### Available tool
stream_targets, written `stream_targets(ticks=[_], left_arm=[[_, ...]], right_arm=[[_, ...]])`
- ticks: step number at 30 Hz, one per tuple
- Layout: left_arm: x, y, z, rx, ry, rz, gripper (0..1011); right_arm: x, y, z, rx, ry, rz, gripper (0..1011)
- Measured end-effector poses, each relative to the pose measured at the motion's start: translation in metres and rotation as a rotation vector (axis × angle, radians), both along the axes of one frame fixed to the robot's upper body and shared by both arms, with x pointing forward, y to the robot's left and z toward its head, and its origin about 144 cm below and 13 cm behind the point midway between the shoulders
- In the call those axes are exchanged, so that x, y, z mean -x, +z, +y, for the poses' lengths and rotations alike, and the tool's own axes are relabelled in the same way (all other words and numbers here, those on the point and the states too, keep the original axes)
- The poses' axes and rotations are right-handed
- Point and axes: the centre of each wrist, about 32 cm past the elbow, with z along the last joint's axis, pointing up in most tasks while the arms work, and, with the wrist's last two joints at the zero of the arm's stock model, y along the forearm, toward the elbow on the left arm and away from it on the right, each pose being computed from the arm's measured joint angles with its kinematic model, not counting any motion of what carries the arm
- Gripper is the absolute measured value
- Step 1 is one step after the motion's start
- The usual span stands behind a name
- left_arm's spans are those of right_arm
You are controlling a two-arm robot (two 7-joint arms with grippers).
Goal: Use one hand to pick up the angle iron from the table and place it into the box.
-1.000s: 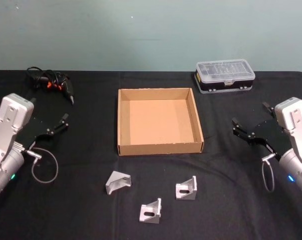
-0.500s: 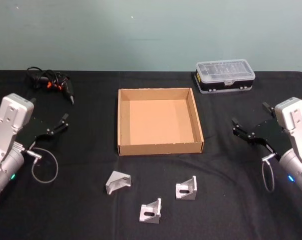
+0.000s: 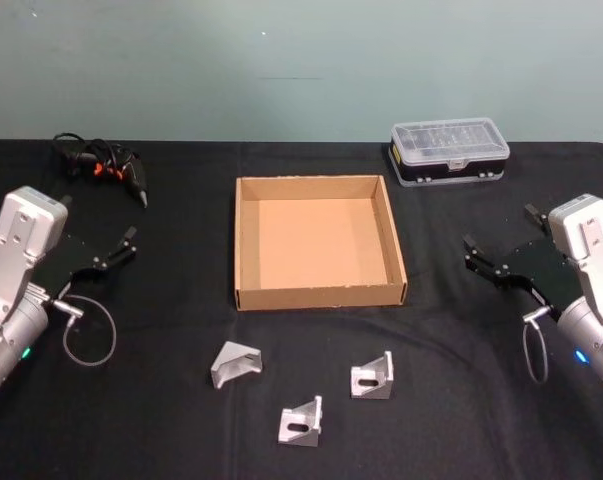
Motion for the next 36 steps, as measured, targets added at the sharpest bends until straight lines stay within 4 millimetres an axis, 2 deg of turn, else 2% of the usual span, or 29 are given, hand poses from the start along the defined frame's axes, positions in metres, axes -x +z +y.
stream_targets(ticks=[11, 16, 22, 28, 36], left_arm=[[0.0, 0.0, 0.0, 0.0, 0.0, 0.0, 1000], [0.0, 0.0, 0.0, 0.0, 0.0, 0.0, 1000], [0.0, 0.0, 0.0, 0.0, 0.0, 0.0, 1000], [0.0, 0.0, 0.0, 0.0, 0.0, 0.0, 1000], [0.0, 0.0, 0.0, 0.0, 0.0, 0.0, 1000]], right_arm=[[0.0, 0.0, 0.0, 0.0, 0.001, 0.0, 1000], [-0.004, 0.008, -0.008, -0.003, 0.023, -0.019, 1002], [-0.002, 0.029, -0.022, -0.011, 0.095, -0.051, 1000], [0.009, 0.057, -0.035, 0.013, 0.204, -0.032, 1000], [0.019, 0.093, -0.046, 0.068, 0.357, 0.099, 1000]])
